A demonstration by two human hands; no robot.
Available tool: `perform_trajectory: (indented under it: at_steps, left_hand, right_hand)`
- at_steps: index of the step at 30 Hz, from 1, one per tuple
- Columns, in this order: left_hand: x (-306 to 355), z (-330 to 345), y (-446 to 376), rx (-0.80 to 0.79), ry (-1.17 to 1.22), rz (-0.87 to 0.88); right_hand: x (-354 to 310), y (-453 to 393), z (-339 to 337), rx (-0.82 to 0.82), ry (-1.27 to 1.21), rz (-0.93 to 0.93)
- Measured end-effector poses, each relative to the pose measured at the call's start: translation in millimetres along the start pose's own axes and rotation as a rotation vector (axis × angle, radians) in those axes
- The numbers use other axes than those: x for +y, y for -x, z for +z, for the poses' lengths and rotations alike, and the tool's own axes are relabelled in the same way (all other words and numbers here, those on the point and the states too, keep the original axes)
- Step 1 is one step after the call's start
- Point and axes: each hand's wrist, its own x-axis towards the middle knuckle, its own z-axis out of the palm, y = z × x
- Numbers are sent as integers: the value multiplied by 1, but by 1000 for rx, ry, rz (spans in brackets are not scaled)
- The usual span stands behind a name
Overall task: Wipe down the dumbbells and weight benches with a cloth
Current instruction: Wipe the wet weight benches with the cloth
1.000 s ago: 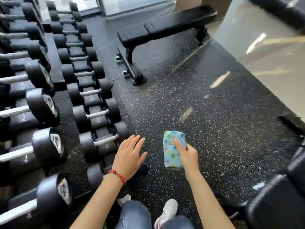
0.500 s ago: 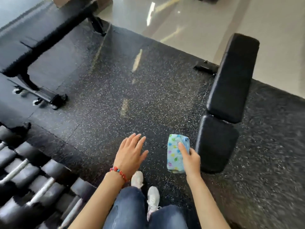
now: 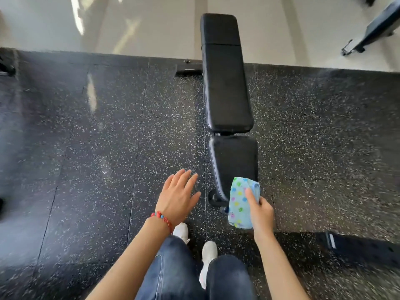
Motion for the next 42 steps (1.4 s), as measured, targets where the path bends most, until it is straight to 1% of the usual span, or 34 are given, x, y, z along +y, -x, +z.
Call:
perform_trajectory:
  at_steps: [6,11,16,22,27,31,34,37,42]
  left_hand:
    - [11,2,-37,-3,-15,57]
    - [27,14,-68,-28,6,0]
    - [56,30,-102,-11,7,-167]
    - [109,57,-122,48,61,-524]
    - [149,82,-110,71,124,-749]
    - [166,103,-91,78,126,-851]
    - [175,124,-78,73,164,-923]
    - [182,151,-72,77,205,-955]
    - [195,190,-70,133,224,-1000]
  right_hand:
    - [-18,-28,-5,21,-32,24]
    - [-35,-71,-13,-28,54,-23]
    - [-63,-135,-22,-183,142,-66]
    - [-93,-208,-36,-452,368,-153]
    - [-95,-242,-45,-582,527,-214]
    - [-80,-251,-41,-653,624,-248]
    - [-65,-255,-38,-709,713,-314]
    - [-50,-262,-34,-737,798,-374]
    - [-22,-281,-21,-774,941,-474]
